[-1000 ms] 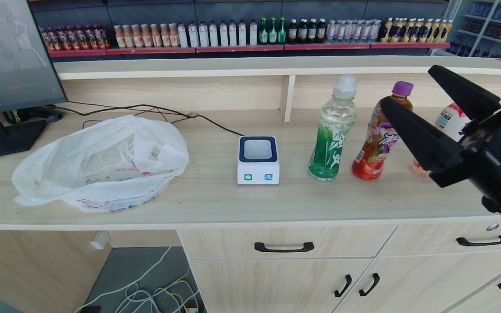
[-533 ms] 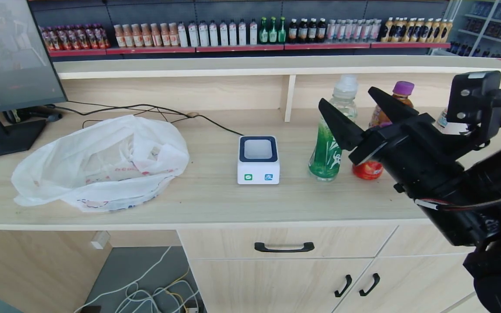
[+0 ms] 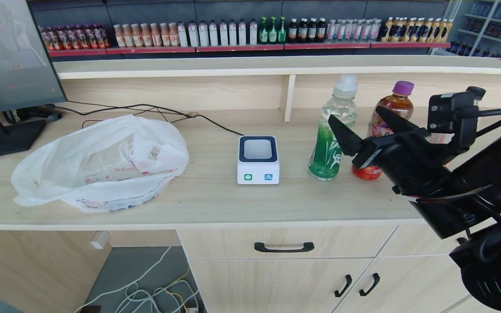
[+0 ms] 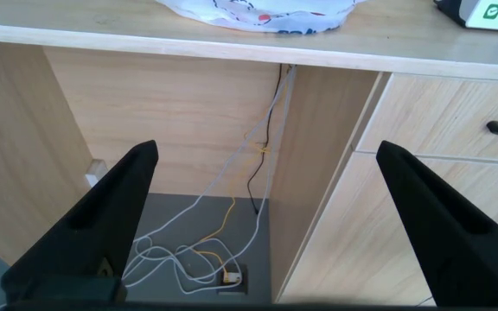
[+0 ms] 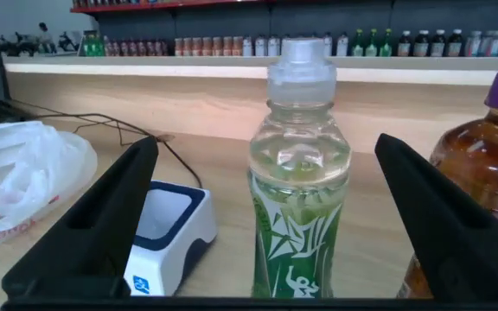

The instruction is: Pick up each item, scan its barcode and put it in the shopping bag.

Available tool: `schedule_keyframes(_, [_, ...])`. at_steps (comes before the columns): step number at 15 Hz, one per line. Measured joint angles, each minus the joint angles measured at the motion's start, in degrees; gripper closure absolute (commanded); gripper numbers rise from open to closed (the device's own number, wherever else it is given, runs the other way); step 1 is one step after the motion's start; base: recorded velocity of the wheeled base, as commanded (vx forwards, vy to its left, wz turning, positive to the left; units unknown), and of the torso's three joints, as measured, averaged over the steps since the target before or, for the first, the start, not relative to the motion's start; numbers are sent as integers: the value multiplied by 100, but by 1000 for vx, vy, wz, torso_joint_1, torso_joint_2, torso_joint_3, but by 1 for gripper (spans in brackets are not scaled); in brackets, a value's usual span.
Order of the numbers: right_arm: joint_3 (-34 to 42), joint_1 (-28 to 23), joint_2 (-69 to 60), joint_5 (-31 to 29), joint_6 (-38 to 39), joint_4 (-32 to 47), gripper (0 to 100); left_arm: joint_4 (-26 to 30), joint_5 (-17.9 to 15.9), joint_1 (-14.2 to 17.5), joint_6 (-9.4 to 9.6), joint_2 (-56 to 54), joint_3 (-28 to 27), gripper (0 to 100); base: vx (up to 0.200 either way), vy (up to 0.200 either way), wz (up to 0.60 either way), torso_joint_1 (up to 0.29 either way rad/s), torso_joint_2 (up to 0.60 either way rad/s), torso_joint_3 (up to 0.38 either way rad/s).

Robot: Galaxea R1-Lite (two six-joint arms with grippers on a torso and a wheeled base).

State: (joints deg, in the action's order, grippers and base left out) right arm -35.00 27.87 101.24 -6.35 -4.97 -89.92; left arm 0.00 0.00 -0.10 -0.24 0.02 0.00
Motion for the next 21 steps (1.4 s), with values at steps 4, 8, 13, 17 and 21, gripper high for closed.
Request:
schedule_keyframes(4, [132, -190, 267, -7, 227, 0, 0, 0, 0, 0, -2, 0, 0, 0, 0, 0, 0, 0, 0, 0])
schedule_keyframes(8, [101, -190, 516, -7, 229, 0, 0, 0, 0, 0, -2, 0, 0, 0, 0, 0, 0, 0, 0, 0])
schedule_keyframes(13, [-63, -213, 837, -10, 227, 0, 0, 0, 0, 0, -5, 0, 0, 0, 0, 0, 0, 0, 0, 0])
schedule_keyframes(17, [-85, -343, 967, -51, 227, -2, 0, 0, 0, 0, -2, 0, 0, 0, 0, 0, 0, 0, 0, 0])
schedule_keyframes(21, [-212, -345, 1137, -278, 230, -2, 0, 0, 0, 0, -5, 0, 0, 0, 0, 0, 0, 0, 0, 0])
